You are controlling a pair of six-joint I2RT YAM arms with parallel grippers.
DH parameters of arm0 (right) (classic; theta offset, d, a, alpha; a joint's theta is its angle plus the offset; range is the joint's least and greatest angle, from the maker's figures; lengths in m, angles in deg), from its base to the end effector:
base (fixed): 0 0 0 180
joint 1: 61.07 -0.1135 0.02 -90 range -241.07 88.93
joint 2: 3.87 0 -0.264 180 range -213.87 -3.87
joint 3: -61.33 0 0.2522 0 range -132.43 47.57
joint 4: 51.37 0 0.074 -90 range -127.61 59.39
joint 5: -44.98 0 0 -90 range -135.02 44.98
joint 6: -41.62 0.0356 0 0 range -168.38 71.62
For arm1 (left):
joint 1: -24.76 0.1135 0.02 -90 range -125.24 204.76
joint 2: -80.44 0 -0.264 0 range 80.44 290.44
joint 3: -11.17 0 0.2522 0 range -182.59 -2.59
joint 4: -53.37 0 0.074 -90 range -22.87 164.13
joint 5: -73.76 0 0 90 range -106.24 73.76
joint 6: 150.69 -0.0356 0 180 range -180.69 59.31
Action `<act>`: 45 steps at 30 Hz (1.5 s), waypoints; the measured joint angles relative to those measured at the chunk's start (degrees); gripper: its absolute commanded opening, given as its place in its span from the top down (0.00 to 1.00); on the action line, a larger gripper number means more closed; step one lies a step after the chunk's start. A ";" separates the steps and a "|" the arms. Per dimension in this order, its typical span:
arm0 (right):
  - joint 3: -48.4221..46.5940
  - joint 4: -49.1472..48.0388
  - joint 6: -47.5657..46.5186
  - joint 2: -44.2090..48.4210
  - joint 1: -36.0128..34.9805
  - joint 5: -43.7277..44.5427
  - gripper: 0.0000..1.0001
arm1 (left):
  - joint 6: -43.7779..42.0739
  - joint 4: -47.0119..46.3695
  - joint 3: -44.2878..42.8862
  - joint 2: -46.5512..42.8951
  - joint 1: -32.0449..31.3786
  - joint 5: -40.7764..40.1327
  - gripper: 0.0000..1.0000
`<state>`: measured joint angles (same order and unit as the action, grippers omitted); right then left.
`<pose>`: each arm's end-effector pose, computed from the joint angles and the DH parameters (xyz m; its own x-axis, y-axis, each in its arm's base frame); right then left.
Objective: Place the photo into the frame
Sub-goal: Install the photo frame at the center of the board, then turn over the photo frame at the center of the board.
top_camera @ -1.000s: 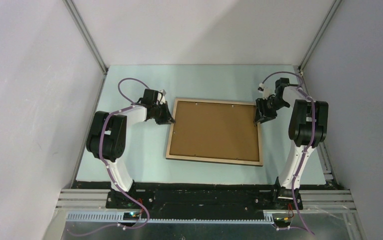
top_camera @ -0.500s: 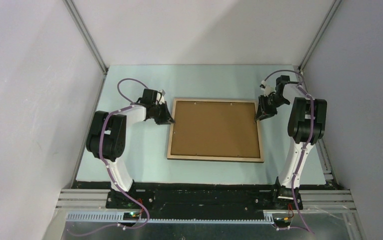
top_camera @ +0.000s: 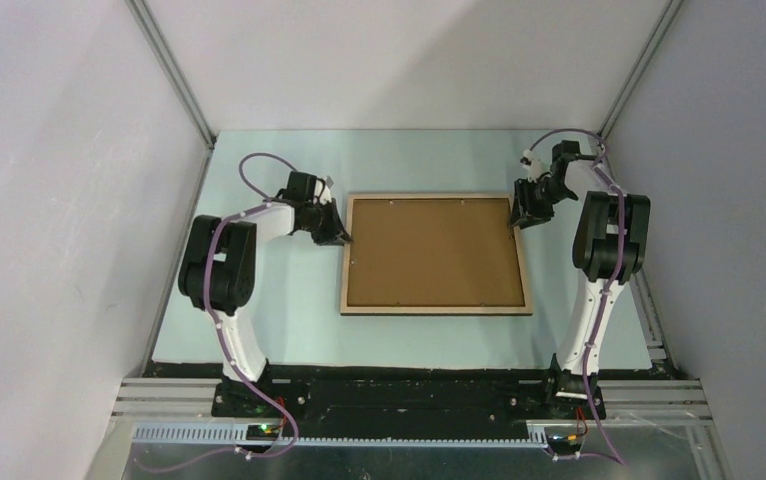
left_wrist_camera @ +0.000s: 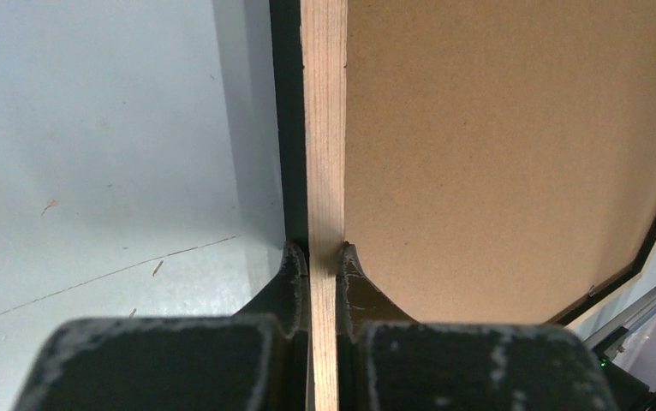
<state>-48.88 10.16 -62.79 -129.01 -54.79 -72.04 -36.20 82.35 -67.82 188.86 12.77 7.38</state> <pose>0.4395 -0.0321 0.1616 -0.9339 -0.1203 -0.3367 -0.2485 0.8954 0.3695 0.3677 -0.0927 0.1492 -0.9223 -0.1924 -0.3352 0.0146 0.8493 -0.5277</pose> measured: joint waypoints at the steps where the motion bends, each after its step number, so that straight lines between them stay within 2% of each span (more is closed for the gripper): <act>1: 0.00 -0.22 -0.04 0.07 0.07 0.02 0.46 | -0.17 0.17 -0.22 0.13 0.00 0.11 0.95; 4: 0.24 -0.94 -0.11 0.44 0.35 0.04 0.41 | -0.83 0.42 -0.48 0.24 0.00 0.17 0.87; 10: 4.70 -2.34 -0.37 6.67 0.72 -0.04 0.32 | -2.54 0.59 -0.52 0.24 0.00 -0.07 0.57; 11: 5.81 -2.54 -0.52 8.76 0.76 -0.22 0.30 | -2.56 1.01 -0.52 0.24 0.02 -0.07 0.54; 18: 12.92 -4.33 -2.16 21.40 -0.20 -0.68 0.28 | -3.50 1.49 -0.59 -0.94 -0.15 0.02 0.24; 22: 18.18 -4.94 -3.76 27.30 -2.86 -0.63 0.27 | -5.01 2.47 -0.55 -2.82 -0.15 -2.54 0.12; 27: 24.94 -5.25 -6.67 34.05 -9.29 0.31 0.26 | -7.80 3.17 -0.52 -7.30 -0.15 -6.05 0.06; 34: 34.45 -6.29 -11.17 42.99 -26.53 4.85 0.25 | -13.31 4.07 -0.52 -16.59 -0.13 -11.15 0.04; 39: 39.47 -7.21 -12.87 44.50 -36.68 10.19 0.26 | -17.44 4.46 -0.31 -23.23 -0.13 -12.66 0.04; 45: 42.18 -8.22 -13.73 44.09 -43.80 14.69 0.28 | -21.00 5.40 1.22 -26.93 -0.13 -13.20 0.05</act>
<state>-6.69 1.94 -76.52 -84.92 -98.59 -57.36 -57.21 87.75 -66.60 161.94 12.64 -5.82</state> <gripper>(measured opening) 0.730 0.961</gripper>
